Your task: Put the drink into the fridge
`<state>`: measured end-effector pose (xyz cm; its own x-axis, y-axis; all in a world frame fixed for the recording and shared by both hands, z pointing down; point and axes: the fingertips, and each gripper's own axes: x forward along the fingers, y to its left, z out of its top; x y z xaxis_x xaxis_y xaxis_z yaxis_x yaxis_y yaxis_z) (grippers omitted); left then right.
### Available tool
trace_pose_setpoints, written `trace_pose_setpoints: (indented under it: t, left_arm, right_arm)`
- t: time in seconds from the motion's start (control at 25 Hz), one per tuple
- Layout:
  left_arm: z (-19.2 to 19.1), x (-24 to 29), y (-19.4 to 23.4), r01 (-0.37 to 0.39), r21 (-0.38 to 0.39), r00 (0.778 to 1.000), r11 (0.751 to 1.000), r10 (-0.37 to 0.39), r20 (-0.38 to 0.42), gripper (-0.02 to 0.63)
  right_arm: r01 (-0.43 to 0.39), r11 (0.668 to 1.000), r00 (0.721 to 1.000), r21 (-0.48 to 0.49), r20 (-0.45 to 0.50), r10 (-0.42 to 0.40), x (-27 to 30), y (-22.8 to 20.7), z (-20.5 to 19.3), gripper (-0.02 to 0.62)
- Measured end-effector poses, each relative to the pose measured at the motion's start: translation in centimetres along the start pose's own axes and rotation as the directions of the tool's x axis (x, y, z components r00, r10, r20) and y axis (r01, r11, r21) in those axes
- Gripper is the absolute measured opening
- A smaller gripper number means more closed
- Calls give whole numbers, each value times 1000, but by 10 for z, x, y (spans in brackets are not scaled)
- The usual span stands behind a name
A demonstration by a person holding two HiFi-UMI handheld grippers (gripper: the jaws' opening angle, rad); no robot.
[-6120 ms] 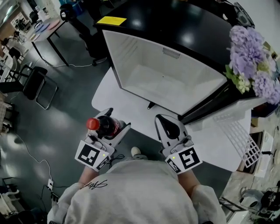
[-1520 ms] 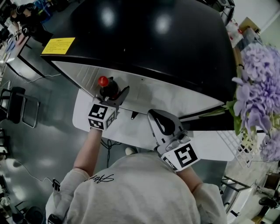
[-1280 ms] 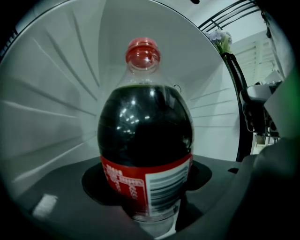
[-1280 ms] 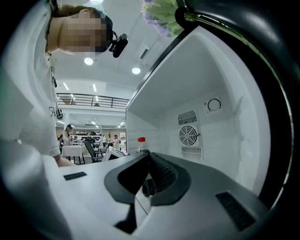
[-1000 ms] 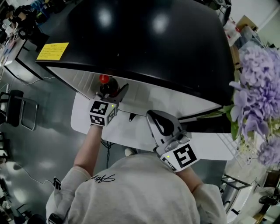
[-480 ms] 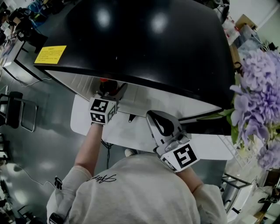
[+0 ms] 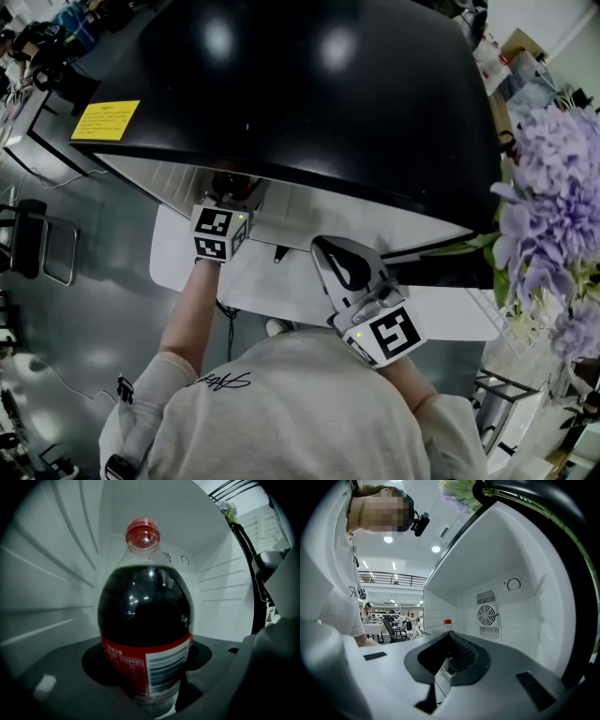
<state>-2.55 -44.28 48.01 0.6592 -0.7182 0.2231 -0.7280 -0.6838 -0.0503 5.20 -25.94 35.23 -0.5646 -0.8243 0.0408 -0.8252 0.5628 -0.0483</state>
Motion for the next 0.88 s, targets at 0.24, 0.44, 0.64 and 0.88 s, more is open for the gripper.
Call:
trace_pose_setpoints:
  t: [0.24,0.44,0.64,0.88]
  left_arm:
    - [1,2,0,8,7,1000,1000,-8,5,321]
    - [1,4,-1,16,17,1000,1000,-17,8,321]
    - [1,4,-1,11,25,1000,1000,-11,8,321]
    - [0,5,-2,9,33,1000,999,-9,-3,321]
  right_arm:
    - [5,1000,1000,-2,0,-5,-1,-2,0,12]
    - [2,1000,1000,-2,-3,-2,-1,0,-1,12]
    - [11,1000,1000,-2,2,-11,-3,-2,1,12]
    - [10,1000,1000,-2,6,-10,-4,1,1,12]
